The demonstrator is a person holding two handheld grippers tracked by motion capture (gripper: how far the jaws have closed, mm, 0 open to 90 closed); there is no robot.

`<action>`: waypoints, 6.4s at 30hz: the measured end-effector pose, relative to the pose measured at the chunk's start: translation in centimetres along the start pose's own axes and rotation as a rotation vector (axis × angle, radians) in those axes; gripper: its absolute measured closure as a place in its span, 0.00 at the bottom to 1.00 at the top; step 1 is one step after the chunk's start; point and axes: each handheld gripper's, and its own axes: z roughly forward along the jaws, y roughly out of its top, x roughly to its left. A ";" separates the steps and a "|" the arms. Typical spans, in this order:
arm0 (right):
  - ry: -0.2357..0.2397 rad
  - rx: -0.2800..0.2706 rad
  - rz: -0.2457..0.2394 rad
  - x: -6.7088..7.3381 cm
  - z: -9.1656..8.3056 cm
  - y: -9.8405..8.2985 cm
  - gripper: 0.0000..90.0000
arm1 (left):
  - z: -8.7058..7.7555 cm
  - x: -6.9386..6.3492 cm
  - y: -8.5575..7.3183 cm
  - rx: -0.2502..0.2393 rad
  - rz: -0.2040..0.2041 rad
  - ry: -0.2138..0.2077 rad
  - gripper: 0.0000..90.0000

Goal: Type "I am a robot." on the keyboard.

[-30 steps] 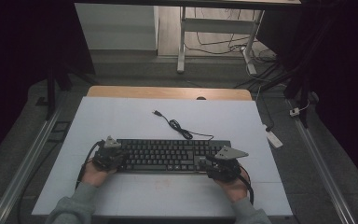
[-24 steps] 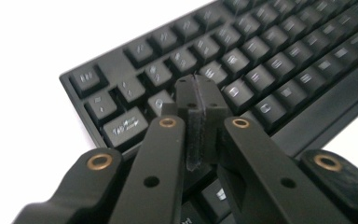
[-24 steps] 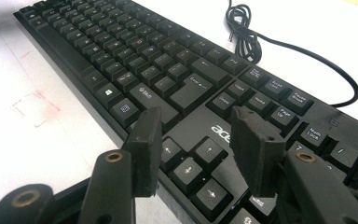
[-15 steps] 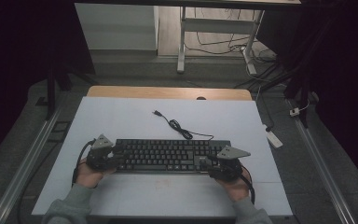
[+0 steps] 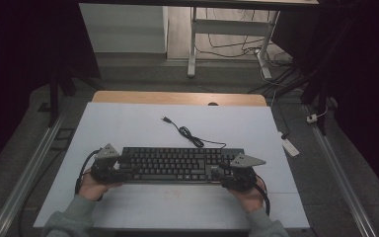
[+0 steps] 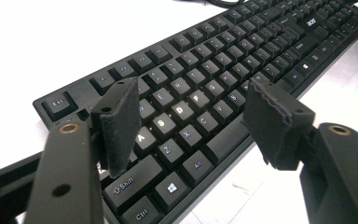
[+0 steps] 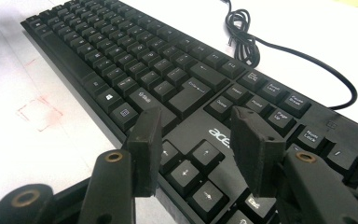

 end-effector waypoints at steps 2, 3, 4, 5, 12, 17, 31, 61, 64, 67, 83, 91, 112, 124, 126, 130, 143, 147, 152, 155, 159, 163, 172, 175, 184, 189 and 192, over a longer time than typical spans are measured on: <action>0.004 -0.006 0.001 0.2 0.0 0.1 0.60 | -0.1 -0.1 0.0 0.003 0.002 0.002 0.38; 0.000 0.001 -0.004 0.3 0.0 0.2 0.60 | -0.1 -0.1 -0.1 0.006 0.006 0.003 0.38; 0.003 -0.001 -0.007 0.4 0.0 0.2 0.60 | -0.1 -0.1 -0.1 0.008 0.011 0.003 0.37; 0.008 -0.005 -0.003 0.5 0.1 0.3 0.60 | -0.1 -0.2 -0.1 0.011 0.014 0.006 0.37; 0.017 -0.006 -0.016 1.4 0.3 1.0 0.60 | -0.3 -0.1 -0.3 0.012 0.009 0.023 0.35; 0.034 -0.024 -0.014 1.8 0.7 1.5 0.63 | -0.2 -0.1 -0.2 0.010 0.005 0.020 0.34; 0.106 0.002 -0.032 2.8 2.6 3.3 0.96 | 0.2 -0.3 -0.2 0.027 0.020 0.027 0.33; 0.187 0.091 -0.074 6.6 9.5 5.7 0.99 | 0.5 -0.6 -0.3 0.044 0.037 0.027 0.32; 0.187 0.101 -0.078 6.8 10.0 5.8 0.99 | 0.5 -0.6 -0.3 0.043 0.036 0.028 0.32; 0.182 0.111 -0.082 7.0 10.4 5.9 0.99 | 0.5 -0.6 -0.3 0.044 0.036 0.028 0.32; 0.167 0.146 -0.082 7.1 11.9 5.7 0.99 | 0.5 -0.5 -0.3 0.044 0.034 0.029 0.31; 0.161 0.158 -0.092 7.2 12.2 5.7 1.00 | 0.5 -0.4 -0.3 0.047 0.034 0.030 0.31; 0.068 0.026 -0.018 2.9 4.4 3.6 0.71 | 0.5 -0.4 -0.3 0.045 0.032 0.044 0.30; 0.010 0.016 -0.021 1.2 1.2 1.5 0.65 | 0.6 -0.4 -0.4 0.045 0.031 0.051 0.30; 0.005 0.012 -0.014 1.0 0.8 1.2 0.65 | 0.6 -0.4 -0.4 0.046 0.030 0.053 0.30; -0.002 0.011 -0.009 0.6 0.4 0.8 0.64 | 0.6 -0.4 -0.3 0.041 0.025 0.052 0.30; -0.001 0.010 -0.009 0.6 0.4 0.6 0.64 | 0.6 -0.5 -0.1 0.021 -0.009 0.021 0.36; -0.001 0.008 -0.009 0.6 0.5 0.5 0.64 | 0.8 -0.8 -0.1 0.019 -0.007 0.006 0.41; 0.000 0.010 -0.011 0.7 0.5 0.5 0.64 | 1.0 -1.2 0.0 0.014 0.005 -0.002 0.49; -0.001 0.012 -0.008 0.6 0.5 0.4 0.64 | 1.1 -1.3 0.1 0.010 0.008 -0.012 0.58; -0.004 0.018 -0.009 0.6 0.5 0.3 0.64 | 1.3 -1.6 0.1 0.018 0.026 -0.026 0.73; -0.008 0.024 -0.011 0.6 0.5 0.3 0.64 | 1.6 -2.0 0.2 0.033 0.045 -0.038 0.89; -0.011 0.015 -0.006 0.5 0.5 0.3 0.63 | 2.7 -2.8 0.2 0.064 0.082 -0.051 0.99; -0.011 0.015 -0.006 0.5 0.4 0.3 0.63 | 3.1 -3.0 0.3 0.073 0.089 -0.050 0.99; -0.012 0.019 -0.009 0.6 0.5 0.2 0.63 | 4.2 -3.6 0.2 0.110 0.120 -0.048 0.99; -0.014 0.021 -0.009 0.6 0.6 0.2 0.63 | 4.8 -3.9 0.2 0.132 0.137 -0.052 0.99; -0.016 0.022 -0.010 0.6 0.6 0.2 0.63 | 5.1 -4.0 0.1 0.145 0.146 -0.049 0.99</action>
